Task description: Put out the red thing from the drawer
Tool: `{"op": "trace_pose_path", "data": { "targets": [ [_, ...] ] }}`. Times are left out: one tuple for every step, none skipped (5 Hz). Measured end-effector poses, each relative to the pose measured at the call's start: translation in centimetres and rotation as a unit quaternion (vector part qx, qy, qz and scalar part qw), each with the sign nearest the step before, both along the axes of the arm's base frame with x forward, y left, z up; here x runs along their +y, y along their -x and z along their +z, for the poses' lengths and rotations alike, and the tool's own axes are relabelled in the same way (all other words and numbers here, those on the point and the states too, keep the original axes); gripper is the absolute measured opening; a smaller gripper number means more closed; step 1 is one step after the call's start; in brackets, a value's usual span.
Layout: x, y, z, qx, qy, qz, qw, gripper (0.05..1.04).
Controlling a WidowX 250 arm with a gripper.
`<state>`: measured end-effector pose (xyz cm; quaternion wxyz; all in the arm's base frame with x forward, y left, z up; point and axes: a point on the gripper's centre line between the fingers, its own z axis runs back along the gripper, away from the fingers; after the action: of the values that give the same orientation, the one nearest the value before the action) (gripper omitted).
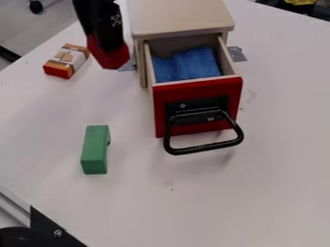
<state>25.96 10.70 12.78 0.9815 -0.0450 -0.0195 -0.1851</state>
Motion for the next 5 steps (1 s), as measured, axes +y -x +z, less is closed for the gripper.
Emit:
{"op": "trace_pose_path", "data": {
  "targets": [
    [1.1,0.4,-1.5,0.021,-0.022,0.016,0.9994,0.735],
    [2.1,0.8,-2.5,0.05,-0.045,0.043,0.9968,0.735],
    [3.5,1.8,-3.3,0.059,-0.065,0.056,0.9945,0.735],
    [5.2,2.9,-3.3,0.069,-0.075,0.077,0.9919,0.735],
    [6.2,3.5,-4.1,0.086,-0.081,0.086,0.9892,0.735]
  ]
}}
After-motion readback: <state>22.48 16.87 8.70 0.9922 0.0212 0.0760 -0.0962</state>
